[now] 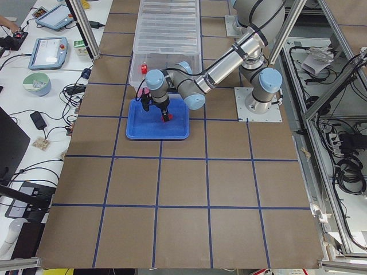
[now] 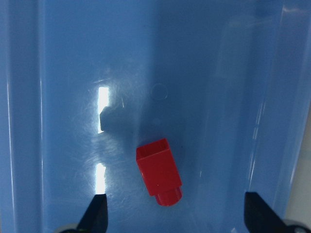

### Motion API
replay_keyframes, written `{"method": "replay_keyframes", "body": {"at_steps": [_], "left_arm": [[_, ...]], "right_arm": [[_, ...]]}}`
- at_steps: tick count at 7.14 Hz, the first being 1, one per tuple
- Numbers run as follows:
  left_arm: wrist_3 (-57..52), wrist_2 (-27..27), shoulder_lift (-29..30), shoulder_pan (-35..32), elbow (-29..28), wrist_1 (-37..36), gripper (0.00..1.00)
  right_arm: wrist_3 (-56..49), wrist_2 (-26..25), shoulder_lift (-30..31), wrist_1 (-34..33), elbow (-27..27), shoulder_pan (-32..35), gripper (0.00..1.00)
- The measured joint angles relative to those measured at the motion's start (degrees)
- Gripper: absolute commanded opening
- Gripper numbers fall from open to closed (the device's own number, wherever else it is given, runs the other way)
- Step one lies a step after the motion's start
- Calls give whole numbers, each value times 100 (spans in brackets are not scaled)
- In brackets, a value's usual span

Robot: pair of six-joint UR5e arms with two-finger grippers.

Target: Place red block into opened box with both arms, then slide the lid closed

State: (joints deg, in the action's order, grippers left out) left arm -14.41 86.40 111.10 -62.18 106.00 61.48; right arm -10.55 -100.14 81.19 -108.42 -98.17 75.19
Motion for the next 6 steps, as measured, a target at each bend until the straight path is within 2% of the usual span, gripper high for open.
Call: {"method": "replay_keyframes", "body": {"at_steps": [1, 2, 3, 4, 6], "left_arm": [[193, 7, 88, 1, 13, -137, 92], [365, 15, 154, -1, 18, -242, 78], [449, 26, 216, -3, 18, -288, 45], [493, 37, 270, -4, 19, -302, 38], [498, 39, 319, -4, 42, -304, 3]], "right_arm": [[148, 427, 123, 221, 115, 31, 100], [393, 877, 327, 572, 306, 129, 100], [758, 1173, 532, 968, 576, 403, 100], [1305, 1268, 649, 1327, 905, 833, 100], [2374, 1146, 746, 1788, 1307, 1664, 100]]}}
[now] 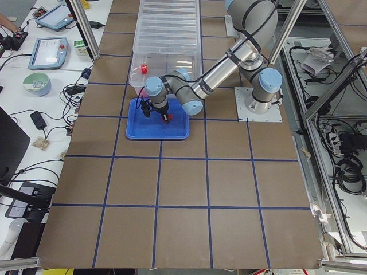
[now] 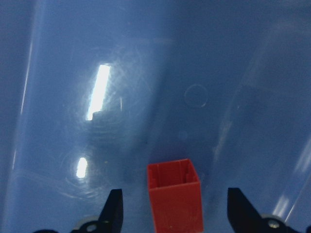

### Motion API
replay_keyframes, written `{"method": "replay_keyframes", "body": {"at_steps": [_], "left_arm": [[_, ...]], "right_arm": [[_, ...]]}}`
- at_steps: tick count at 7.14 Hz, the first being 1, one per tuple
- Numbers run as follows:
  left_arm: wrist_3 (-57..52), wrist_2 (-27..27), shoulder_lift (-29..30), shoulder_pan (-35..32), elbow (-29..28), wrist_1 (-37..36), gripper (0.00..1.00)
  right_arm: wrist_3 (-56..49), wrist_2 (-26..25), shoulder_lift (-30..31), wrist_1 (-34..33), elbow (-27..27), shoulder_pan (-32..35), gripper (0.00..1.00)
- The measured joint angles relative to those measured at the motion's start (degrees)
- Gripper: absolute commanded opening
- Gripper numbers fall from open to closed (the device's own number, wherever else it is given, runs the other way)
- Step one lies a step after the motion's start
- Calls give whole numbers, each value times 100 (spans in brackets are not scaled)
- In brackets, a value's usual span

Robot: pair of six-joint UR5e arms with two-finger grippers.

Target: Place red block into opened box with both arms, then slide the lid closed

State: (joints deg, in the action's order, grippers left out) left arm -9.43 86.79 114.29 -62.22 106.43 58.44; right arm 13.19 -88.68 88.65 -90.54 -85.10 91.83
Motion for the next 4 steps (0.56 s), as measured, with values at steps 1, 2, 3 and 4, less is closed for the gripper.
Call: {"method": "replay_keyframes", "body": {"at_steps": [1, 2, 3, 4], "left_arm": [[-37, 11, -17, 0, -3, 5, 0], [-66, 34, -80, -2, -52, 58, 0], [-79, 56, -190, -11, -274, 350, 0], [-83, 68, -341, -38, -769, 1045, 0]], "right_arm": [[330, -61, 62, 45, -44, 199, 100], [469, -90, 156, 40, -161, 278, 100], [513, -113, 223, 23, -267, 306, 100], [523, -187, 247, 10, -311, 314, 100]]}}
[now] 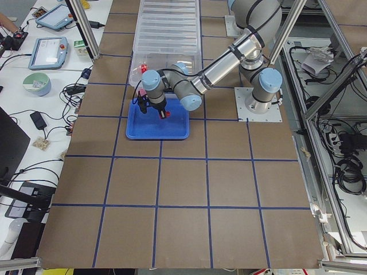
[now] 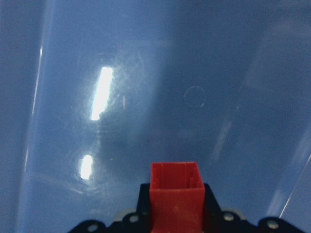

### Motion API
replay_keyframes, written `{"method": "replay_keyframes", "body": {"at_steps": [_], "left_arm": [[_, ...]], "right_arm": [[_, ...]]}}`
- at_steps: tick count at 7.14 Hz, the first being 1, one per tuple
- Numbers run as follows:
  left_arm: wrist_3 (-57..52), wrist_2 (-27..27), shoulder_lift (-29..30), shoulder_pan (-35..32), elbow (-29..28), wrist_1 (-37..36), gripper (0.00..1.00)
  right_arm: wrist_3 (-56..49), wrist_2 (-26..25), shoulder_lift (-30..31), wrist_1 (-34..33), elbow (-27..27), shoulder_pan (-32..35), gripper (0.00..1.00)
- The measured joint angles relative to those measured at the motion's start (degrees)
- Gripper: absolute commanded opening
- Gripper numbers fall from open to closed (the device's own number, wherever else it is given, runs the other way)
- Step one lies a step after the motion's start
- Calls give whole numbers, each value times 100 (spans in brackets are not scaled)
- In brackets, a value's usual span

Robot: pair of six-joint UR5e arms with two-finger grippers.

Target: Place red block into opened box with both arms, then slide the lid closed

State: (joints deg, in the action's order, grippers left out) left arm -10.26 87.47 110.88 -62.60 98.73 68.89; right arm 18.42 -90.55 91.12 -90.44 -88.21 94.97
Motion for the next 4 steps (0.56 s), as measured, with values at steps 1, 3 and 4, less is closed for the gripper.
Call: {"method": "replay_keyframes", "body": {"at_steps": [1, 3, 4], "left_arm": [[4, -2, -170, -72, -629, 878, 0], [143, -26, -553, -612, -1389, 2038, 0], [293, -20, -741, -1109, -1437, 2221, 0]], "right_arm": [[3, -112, 4, -8, -19, 2, 100], [-2, -190, 4, -16, -31, 4, 100], [-4, -196, 1, -18, -31, 4, 100]]}}
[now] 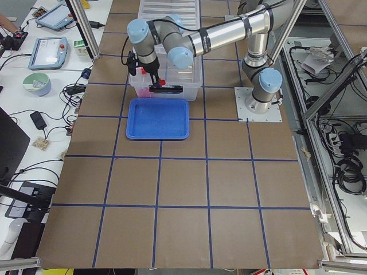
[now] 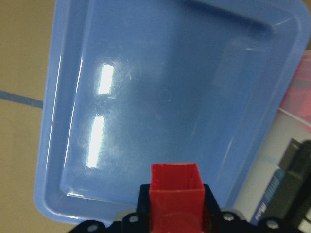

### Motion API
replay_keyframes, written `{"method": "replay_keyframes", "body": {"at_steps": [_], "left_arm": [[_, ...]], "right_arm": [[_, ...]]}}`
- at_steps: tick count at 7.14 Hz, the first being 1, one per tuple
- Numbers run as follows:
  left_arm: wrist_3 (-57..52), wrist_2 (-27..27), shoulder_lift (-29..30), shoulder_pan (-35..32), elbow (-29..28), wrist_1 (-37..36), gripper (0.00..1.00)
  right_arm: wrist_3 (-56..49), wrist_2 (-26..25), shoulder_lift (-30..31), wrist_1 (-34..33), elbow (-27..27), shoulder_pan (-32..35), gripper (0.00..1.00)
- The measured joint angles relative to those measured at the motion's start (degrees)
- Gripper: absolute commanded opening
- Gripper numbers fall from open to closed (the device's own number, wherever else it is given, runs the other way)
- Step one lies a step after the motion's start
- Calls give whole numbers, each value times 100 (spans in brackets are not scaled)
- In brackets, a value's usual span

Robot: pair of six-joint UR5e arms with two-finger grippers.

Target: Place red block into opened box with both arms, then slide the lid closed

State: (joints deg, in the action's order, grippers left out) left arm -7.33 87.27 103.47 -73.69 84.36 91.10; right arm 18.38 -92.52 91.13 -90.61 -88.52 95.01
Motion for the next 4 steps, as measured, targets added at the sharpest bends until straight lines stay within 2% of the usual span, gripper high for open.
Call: {"method": "replay_keyframes", "body": {"at_steps": [2, 4], "left_arm": [[319, 11, -232, -784, 381, -99, 0], [710, 7, -217, -1049, 1126, -956, 0]], "right_arm": [[-3, 1, -12, 5, 14, 0, 100], [-9, 1, -18, 8, 32, -1, 100]]}}
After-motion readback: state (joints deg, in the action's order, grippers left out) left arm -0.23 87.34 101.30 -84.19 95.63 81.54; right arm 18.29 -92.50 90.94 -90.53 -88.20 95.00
